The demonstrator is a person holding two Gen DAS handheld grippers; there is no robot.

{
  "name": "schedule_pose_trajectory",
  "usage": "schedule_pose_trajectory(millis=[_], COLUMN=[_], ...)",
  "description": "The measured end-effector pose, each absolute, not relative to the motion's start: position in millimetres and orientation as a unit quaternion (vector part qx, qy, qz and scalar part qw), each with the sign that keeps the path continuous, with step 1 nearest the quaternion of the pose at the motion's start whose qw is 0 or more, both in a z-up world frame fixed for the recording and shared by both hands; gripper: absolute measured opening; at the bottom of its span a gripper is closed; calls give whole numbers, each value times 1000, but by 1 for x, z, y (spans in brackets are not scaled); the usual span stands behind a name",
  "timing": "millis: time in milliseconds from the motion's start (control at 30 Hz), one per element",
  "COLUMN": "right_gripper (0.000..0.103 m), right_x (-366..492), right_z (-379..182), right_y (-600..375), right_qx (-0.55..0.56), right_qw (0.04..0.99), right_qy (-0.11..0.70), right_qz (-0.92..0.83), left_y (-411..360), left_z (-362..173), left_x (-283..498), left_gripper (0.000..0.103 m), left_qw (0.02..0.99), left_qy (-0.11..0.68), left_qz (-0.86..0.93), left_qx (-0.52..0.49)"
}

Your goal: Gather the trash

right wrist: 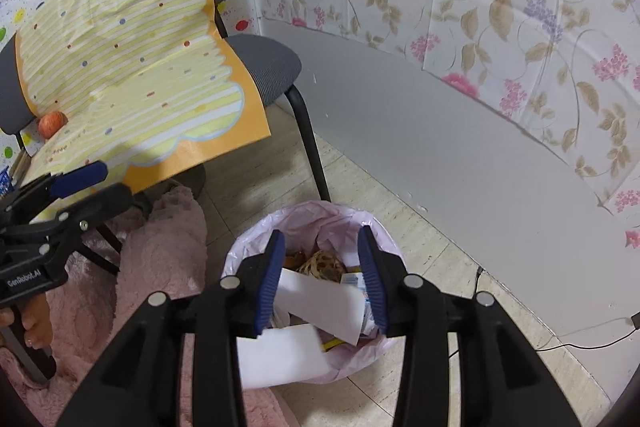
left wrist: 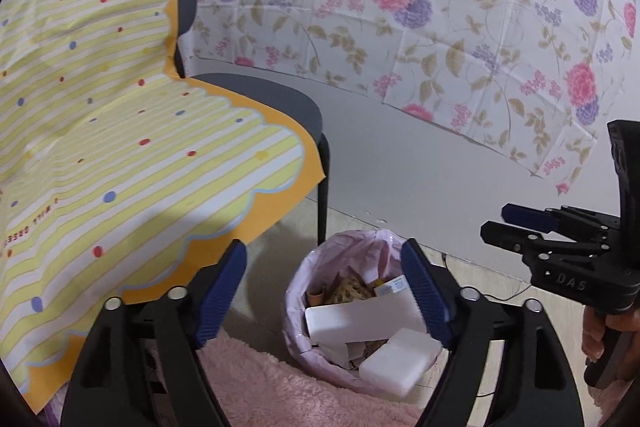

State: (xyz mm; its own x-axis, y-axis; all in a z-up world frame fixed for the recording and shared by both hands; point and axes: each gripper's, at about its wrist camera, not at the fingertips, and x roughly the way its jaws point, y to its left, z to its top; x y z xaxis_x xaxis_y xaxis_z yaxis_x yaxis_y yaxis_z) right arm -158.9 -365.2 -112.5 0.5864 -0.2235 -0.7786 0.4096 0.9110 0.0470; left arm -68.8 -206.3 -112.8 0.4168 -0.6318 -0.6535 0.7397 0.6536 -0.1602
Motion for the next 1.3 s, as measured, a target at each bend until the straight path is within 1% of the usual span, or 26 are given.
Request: schedule_pose_trajectory(millis=[133, 200, 333, 400, 433, 467, 500, 600, 733, 967, 1100, 1300], right_gripper=[53, 62, 76, 86, 88, 95, 97, 97, 97, 97, 97, 97], right_x=[-157, -157, -156, -154, -154, -153, -153, -150, -135, -115, -104, -92], right_z=[-98, -91, -77, -69, -64, -61, -58, -51, -44, -16, -3, 9], right_y=[-354, -350, -339, -334, -330, -327, -325, -319, -308, -272, -255, -235], right_qx=[99, 95, 88, 84, 80, 78, 76, 78, 82, 52, 31, 12], right_qw=[893, 897, 906, 910, 913, 915, 917, 921, 919, 939, 944, 949], right_qy=[406, 401, 388, 381, 376, 371, 368, 363, 377, 339, 327, 313], right_qz=[-169, -161, -146, -141, -137, -135, -132, -115, -86, -31, -6, 18], left_y=[-195, -189, -176, -170, -166, -161, -157, -144, -125, -85, -58, -29], left_z=[-102, -98, -86, -81, -79, -76, -73, -64, -54, -32, -22, -10], left_x=[-69, -70, -69, -68, -67, -66, -65, -65, -64, -66, -64, -68], left_gripper=[82, 89, 90, 90, 90, 90, 91, 91, 92, 92, 92, 92], left_qw=[849, 855, 867, 870, 871, 873, 874, 883, 893, 912, 918, 929], left_qy=[342, 335, 327, 332, 335, 337, 339, 345, 351, 351, 363, 356], left_qz=[-395, -389, -367, -356, -351, -345, -341, -310, -270, -195, -142, -88], left_qx=[79, 78, 81, 80, 77, 74, 71, 71, 79, 82, 69, 59])
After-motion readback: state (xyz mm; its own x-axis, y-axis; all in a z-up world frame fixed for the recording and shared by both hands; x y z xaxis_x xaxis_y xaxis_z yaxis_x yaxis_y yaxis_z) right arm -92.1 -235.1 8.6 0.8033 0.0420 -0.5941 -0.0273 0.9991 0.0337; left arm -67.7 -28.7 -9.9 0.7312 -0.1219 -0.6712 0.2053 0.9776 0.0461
